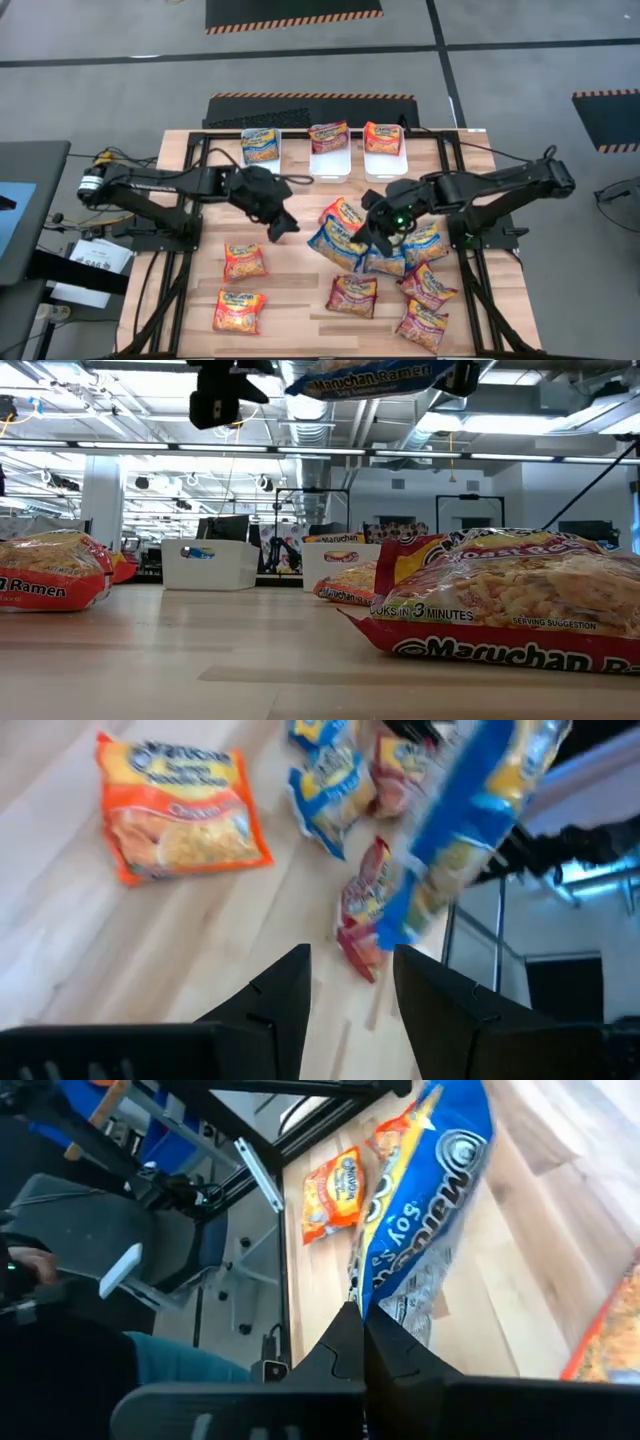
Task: Sort Maruchan noodles
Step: Put the blue noodle pack into the left white bin
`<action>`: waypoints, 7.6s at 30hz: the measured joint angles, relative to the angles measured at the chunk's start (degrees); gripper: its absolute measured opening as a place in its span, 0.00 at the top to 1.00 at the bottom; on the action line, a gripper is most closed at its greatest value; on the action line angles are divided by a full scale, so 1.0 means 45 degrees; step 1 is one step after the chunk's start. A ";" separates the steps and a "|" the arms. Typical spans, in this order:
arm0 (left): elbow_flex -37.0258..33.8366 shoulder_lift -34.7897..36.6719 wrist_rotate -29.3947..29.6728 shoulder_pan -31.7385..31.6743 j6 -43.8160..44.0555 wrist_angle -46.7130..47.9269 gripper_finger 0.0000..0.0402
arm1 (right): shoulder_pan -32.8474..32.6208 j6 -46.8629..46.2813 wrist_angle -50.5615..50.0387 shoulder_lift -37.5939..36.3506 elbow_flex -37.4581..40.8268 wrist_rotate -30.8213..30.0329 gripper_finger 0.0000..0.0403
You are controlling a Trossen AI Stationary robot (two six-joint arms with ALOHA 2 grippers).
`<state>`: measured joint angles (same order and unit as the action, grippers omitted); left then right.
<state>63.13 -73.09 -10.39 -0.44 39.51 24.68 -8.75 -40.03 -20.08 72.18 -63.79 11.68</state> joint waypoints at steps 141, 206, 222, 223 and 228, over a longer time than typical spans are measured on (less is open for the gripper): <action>-0.0005 0.2851 -0.2847 -0.8176 -0.6639 -0.0075 0.88 | 0.6613 0.0004 0.7339 -0.1043 -0.0010 0.1428 0.58; -0.9224 0.1421 -0.2254 -1.3470 -0.5280 -0.9096 0.69 | 1.0525 -0.0098 0.7224 -0.1033 0.0000 0.4133 0.58; -0.9224 0.1433 -0.2755 -1.3478 -0.4473 -0.7489 0.50 | 1.0525 -0.0132 0.7224 -0.1033 0.0000 0.4430 0.58; -0.9224 0.1437 -0.2758 -1.3493 -0.4360 -0.7484 0.50 | 1.0525 -0.0132 0.7224 -0.1033 0.0000 0.4430 0.58; -0.9219 0.1661 -0.3336 -1.3755 -0.4204 -0.7446 0.50 | 1.0525 -0.0093 0.7224 -0.1033 0.0000 0.4430 0.58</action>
<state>21.65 -65.62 -25.40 -62.34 20.59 -8.82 38.61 -40.45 12.43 67.53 -63.79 31.62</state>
